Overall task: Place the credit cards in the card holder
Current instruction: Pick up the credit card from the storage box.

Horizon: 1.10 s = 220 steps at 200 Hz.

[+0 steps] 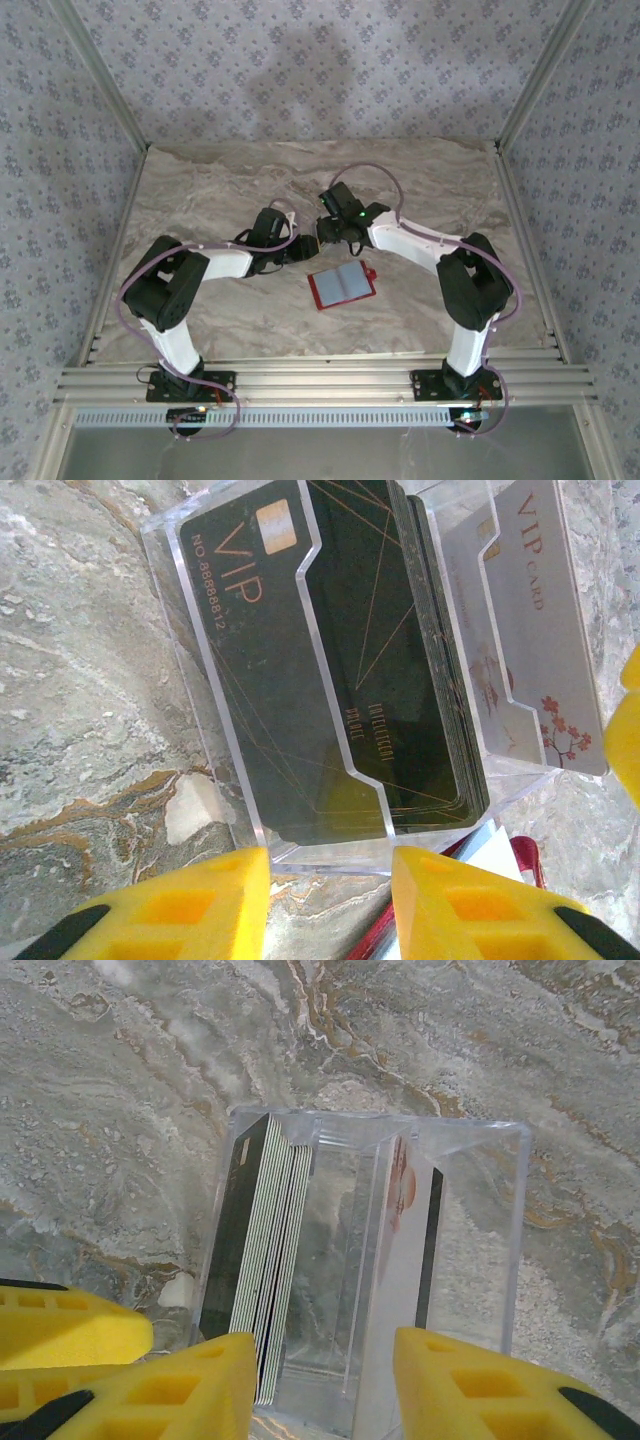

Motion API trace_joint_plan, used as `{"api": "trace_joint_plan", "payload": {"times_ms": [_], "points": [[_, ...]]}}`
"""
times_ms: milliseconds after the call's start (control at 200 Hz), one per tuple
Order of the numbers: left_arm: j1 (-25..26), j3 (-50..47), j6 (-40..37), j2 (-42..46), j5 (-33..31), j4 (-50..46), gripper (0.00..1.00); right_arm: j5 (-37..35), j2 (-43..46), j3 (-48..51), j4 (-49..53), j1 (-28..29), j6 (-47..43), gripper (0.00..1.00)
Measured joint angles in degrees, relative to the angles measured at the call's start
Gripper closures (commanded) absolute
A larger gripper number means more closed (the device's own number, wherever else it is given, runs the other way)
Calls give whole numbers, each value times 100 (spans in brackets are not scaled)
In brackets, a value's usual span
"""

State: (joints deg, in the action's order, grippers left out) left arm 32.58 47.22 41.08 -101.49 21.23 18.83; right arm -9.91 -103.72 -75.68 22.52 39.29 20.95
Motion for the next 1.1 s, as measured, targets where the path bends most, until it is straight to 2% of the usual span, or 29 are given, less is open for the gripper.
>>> {"api": "trace_joint_plan", "payload": {"times_ms": [190,320,740,904,1099], "points": [[0,0,-2,0,0,0,63,442,-22,0,-59,-304,48,54],[0,0,0,0,0,0,63,643,-98,0,-125,-380,66,57],[0,0,-2,0,0,0,63,933,-168,87,-330,-479,76,85],[0,0,-2,0,0,0,63,925,-44,175,-374,-494,105,93],[-2,0,-2,2,0,-13,63,861,140,280,-391,-533,107,96]]}}
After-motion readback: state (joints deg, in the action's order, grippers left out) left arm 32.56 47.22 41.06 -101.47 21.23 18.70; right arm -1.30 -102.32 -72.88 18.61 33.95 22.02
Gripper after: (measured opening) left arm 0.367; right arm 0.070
